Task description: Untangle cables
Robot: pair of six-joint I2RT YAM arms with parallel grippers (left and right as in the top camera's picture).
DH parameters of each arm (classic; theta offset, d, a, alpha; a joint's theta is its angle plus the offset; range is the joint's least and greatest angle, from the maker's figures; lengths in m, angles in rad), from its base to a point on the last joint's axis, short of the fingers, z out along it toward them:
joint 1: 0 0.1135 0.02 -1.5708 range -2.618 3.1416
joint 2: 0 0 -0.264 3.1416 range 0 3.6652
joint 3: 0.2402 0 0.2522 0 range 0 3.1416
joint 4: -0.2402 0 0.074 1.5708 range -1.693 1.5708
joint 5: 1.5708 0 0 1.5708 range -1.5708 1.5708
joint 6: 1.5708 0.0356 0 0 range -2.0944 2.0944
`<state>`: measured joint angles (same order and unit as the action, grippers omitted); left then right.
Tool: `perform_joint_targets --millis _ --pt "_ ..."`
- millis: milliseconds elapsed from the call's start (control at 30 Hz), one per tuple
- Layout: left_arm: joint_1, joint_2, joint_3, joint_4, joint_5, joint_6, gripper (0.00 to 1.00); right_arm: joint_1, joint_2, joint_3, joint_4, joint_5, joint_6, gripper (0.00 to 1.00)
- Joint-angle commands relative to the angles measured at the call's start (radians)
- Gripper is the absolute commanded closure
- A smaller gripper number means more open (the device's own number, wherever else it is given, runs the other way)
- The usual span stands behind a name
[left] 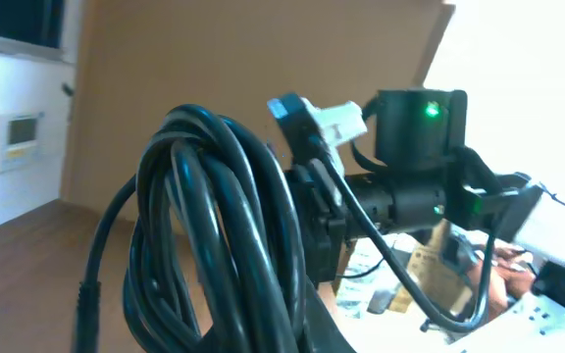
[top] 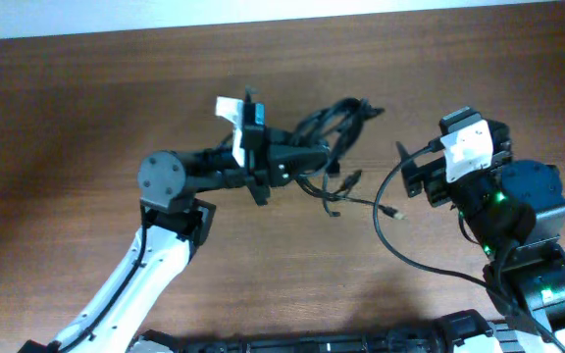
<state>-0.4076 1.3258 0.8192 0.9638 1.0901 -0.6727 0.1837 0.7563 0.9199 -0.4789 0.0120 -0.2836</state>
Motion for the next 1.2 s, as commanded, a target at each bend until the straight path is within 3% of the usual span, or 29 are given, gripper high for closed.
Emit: perform_joint_targets --millis 0,200,300,500,900,1167 --pt "0.045 -0.028 0.003 0.012 0.063 -0.039 1.00 -0.007 -0.003 0.008 0.004 0.133 -0.026 0.00" --pt "0.047 -0.028 0.003 0.013 0.073 -0.039 1.00 -0.007 -0.003 0.008 0.026 -0.262 -0.026 0.00" --pt "0.046 -0.028 0.003 0.013 0.073 -0.064 1.00 -0.007 -0.003 0.008 0.047 -0.341 -0.026 0.00" --pt "0.019 -0.028 0.003 0.013 0.100 -0.097 1.00 -0.007 0.002 0.008 0.114 -0.348 -0.023 0.00" --pt "-0.005 -0.028 0.003 0.101 0.235 -0.127 1.00 -0.007 0.127 0.008 0.230 -0.183 -0.022 0.00" --pt "-0.002 -0.028 0.003 0.101 0.127 -0.119 1.00 -0.007 0.129 0.008 0.142 -0.201 -0.007 0.00"
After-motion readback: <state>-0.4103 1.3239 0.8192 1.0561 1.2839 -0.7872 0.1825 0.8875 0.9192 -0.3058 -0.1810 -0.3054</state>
